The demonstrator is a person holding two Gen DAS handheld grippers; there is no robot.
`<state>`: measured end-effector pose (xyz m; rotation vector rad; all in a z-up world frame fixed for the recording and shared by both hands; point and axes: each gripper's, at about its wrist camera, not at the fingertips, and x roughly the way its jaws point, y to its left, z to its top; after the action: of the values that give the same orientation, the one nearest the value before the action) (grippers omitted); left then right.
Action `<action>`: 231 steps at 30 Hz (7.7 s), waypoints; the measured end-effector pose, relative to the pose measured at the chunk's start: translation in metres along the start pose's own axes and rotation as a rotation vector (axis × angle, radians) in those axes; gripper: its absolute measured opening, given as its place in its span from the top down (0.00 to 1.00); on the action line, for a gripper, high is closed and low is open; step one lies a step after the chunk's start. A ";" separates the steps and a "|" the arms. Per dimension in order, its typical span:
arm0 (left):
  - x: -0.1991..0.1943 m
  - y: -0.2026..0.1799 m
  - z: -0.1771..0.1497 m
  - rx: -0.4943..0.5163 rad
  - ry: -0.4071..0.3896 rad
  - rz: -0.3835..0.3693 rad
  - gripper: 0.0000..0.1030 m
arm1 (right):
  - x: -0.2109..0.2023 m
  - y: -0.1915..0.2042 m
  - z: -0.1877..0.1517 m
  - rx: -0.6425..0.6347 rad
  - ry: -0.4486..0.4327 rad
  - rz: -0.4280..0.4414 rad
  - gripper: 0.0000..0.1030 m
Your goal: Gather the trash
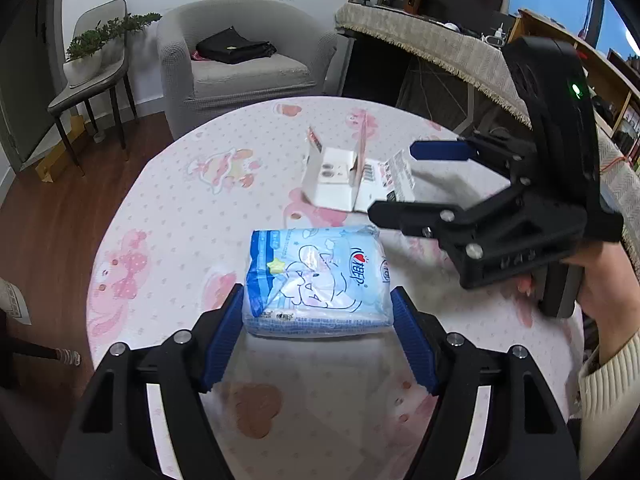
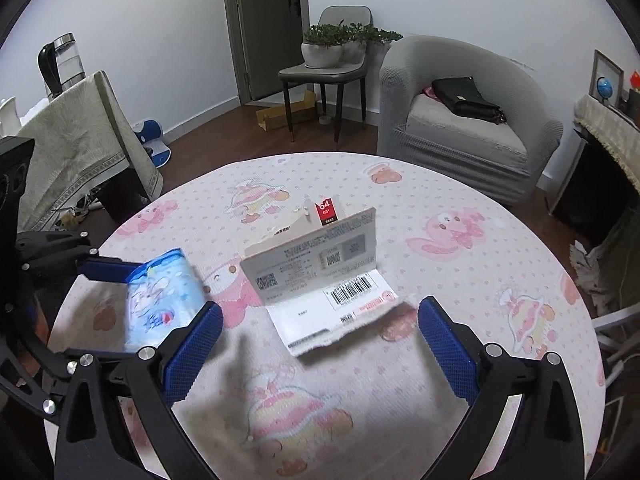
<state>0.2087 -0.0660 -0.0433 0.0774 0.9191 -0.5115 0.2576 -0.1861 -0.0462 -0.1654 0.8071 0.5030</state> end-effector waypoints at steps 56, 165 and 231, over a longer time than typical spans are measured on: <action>-0.085 0.080 -0.037 -0.137 -0.116 0.038 0.28 | 0.022 0.023 0.014 0.135 0.056 -0.168 0.98; -0.223 0.225 -0.186 -0.372 -0.224 0.325 0.48 | 0.199 0.387 -0.049 -0.262 0.424 0.187 0.98; -0.196 0.094 -0.153 -0.202 -0.382 0.455 0.03 | -0.108 0.143 -0.068 0.153 -0.285 -0.224 0.03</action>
<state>0.0405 0.1356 0.0012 0.0035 0.5488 -0.0044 0.0804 -0.1234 -0.0074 -0.0402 0.5375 0.2445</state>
